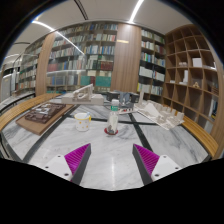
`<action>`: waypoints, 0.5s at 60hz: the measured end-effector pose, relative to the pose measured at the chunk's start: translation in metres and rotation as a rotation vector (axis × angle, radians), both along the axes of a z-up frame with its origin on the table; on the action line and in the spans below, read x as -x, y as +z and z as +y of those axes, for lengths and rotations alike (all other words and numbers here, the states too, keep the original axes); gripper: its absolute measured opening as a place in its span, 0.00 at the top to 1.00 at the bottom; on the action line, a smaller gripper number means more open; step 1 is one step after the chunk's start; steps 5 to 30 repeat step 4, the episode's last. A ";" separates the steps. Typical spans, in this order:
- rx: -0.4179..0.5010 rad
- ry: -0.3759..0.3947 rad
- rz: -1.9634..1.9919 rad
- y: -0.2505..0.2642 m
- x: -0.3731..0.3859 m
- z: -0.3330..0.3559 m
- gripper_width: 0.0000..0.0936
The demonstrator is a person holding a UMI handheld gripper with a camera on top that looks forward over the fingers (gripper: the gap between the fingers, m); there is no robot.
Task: Pour water
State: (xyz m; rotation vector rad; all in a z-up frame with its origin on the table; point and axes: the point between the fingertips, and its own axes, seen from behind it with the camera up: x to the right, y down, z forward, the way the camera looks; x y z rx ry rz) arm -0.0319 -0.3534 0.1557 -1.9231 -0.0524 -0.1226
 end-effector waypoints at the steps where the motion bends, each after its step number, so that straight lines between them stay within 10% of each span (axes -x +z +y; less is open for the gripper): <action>1: -0.005 0.001 -0.005 0.001 -0.001 -0.001 0.09; 30: -0.008 -0.010 -0.021 0.002 -0.007 -0.004 0.09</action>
